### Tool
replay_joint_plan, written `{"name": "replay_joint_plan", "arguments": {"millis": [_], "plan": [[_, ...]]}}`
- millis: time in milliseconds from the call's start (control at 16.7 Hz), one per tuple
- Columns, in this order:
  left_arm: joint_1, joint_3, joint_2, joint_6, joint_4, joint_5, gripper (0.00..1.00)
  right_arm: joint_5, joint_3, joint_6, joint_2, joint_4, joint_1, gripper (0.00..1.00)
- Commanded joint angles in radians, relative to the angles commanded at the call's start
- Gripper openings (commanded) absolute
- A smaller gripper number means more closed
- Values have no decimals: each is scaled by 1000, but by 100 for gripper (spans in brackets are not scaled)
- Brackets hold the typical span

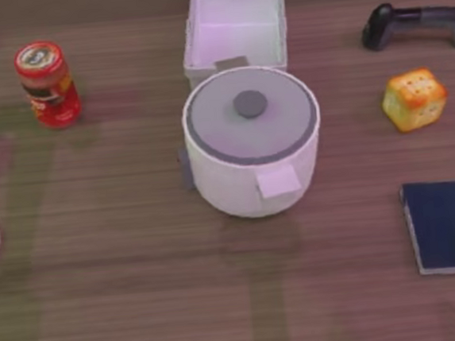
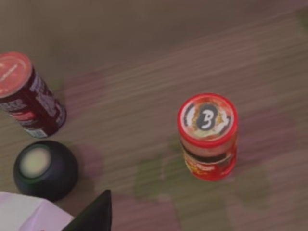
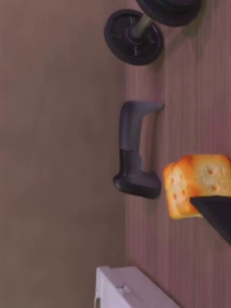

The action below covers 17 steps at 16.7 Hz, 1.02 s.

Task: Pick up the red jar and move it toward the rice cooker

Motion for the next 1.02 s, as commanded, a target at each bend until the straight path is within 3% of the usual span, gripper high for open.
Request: {"name": "replay_joint_plan", "arguments": {"millis": [540, 1020], "plan": [[-1, 800, 868, 173, -464, 48, 100, 0, 0, 0, 0, 0, 0, 100], [3, 1212, 1247, 255, -652, 67, 100, 0, 0, 0, 0, 0, 0, 100]]}}
